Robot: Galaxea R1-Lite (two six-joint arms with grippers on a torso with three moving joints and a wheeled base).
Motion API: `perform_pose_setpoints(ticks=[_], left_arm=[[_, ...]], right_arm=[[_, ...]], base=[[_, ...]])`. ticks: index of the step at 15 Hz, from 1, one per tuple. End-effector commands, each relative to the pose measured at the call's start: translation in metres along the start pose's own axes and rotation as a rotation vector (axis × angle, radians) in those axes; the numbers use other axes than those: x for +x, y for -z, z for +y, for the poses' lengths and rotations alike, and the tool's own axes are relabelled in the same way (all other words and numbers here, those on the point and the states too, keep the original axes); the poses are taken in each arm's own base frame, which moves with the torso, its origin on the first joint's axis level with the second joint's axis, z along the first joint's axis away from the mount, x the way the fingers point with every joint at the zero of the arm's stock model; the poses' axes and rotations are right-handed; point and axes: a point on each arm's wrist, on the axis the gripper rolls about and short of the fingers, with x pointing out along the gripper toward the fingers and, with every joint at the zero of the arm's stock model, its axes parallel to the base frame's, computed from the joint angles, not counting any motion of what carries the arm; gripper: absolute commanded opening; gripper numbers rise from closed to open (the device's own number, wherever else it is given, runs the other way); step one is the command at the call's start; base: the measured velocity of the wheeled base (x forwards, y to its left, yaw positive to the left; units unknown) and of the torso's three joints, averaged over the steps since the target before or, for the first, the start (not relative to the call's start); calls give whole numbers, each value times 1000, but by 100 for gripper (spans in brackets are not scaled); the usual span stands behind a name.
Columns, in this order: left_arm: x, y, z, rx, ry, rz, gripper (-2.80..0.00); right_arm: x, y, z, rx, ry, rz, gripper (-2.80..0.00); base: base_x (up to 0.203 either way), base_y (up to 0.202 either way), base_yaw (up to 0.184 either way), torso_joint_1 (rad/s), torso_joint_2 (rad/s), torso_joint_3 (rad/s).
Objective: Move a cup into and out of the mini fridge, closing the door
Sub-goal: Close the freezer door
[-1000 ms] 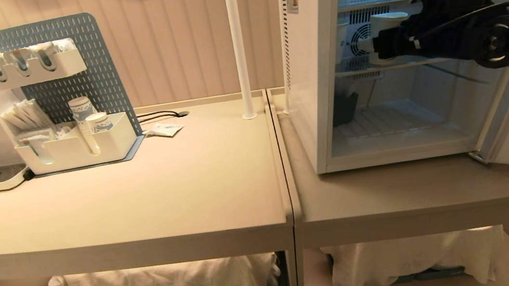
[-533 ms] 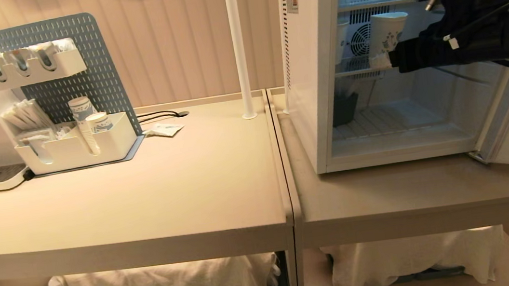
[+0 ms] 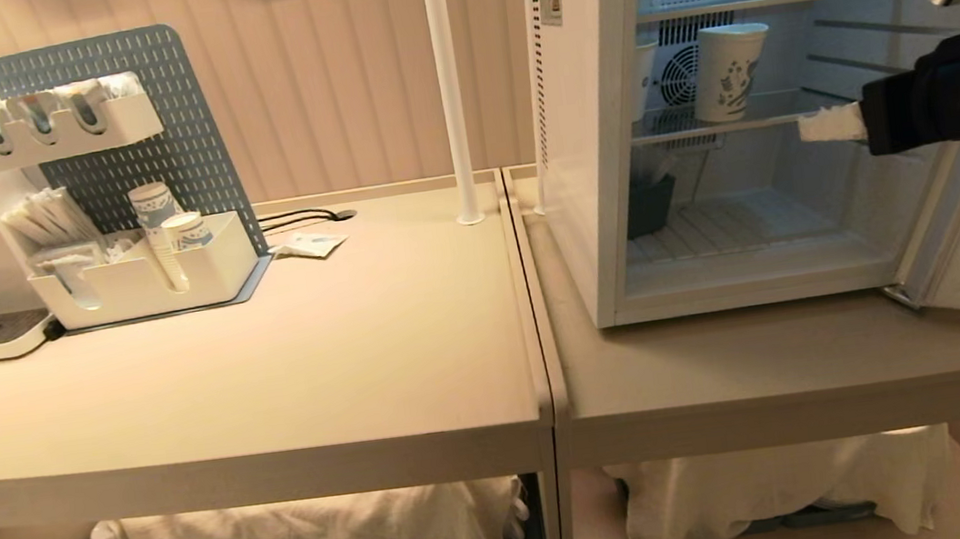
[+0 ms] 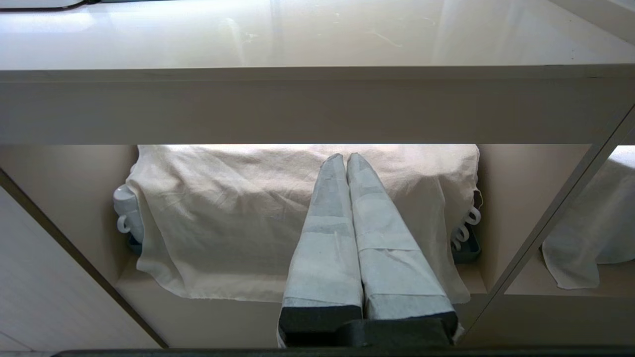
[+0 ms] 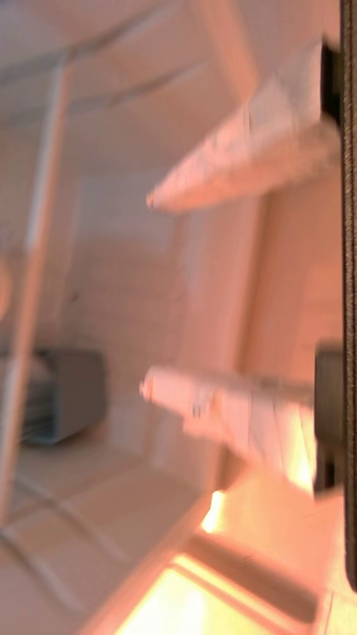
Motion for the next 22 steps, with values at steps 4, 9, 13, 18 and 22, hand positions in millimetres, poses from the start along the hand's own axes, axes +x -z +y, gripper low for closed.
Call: perform_pose_setpoints(ticks=[4, 9, 13, 18, 22], left_arm=[[0, 0, 0, 0, 0, 0, -280], [0, 0, 0, -1, 0, 0, -280], [0, 0, 0, 0, 0, 0, -280], [0, 0, 0, 0, 0, 0, -280], [0, 0, 0, 0, 0, 0, -280]], right_arm=[[-114, 37, -5, -6, 180, 51, -280], [-160, 129, -3, -11, 315, 263, -280], [-177, 212, 17, -13, 240, 190, -280], [-193, 272, 33, -9, 212, -41, -280], [-207, 295, 38, 35, 171, -224, -280]], base=[[0, 0, 0, 0, 0, 0], [0, 0, 0, 0, 0, 0], [0, 0, 0, 0, 0, 0], [0, 0, 0, 0, 0, 0], [0, 0, 0, 0, 0, 0]])
